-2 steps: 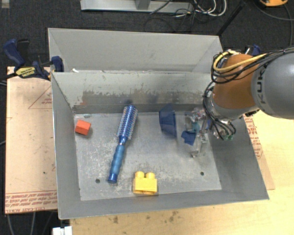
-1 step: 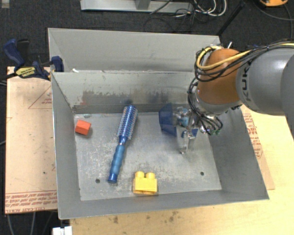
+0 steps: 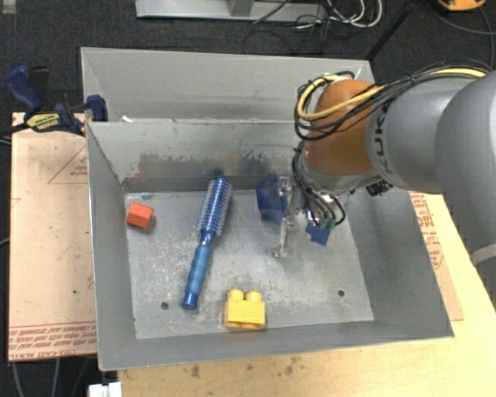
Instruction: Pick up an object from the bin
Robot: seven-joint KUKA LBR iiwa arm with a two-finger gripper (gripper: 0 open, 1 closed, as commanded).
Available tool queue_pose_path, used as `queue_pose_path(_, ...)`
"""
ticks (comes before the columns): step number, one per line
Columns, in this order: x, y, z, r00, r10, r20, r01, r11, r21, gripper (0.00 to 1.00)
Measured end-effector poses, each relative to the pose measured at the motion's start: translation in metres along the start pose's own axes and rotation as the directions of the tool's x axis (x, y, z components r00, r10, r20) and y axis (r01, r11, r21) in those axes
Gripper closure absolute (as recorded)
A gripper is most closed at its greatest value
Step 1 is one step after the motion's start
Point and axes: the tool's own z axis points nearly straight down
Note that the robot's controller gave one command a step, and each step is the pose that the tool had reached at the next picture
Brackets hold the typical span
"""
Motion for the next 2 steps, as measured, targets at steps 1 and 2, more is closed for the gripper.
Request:
queue_pose_path(1,0.011,0.021,0.0,0.994,0.111,-0.002,-0.111,0.994,0.002,0.0)
queue_pose_path(2,0.021,0.043,0.0,0.972,0.237,-0.002,-0.237,0.972,0.002,0.0)
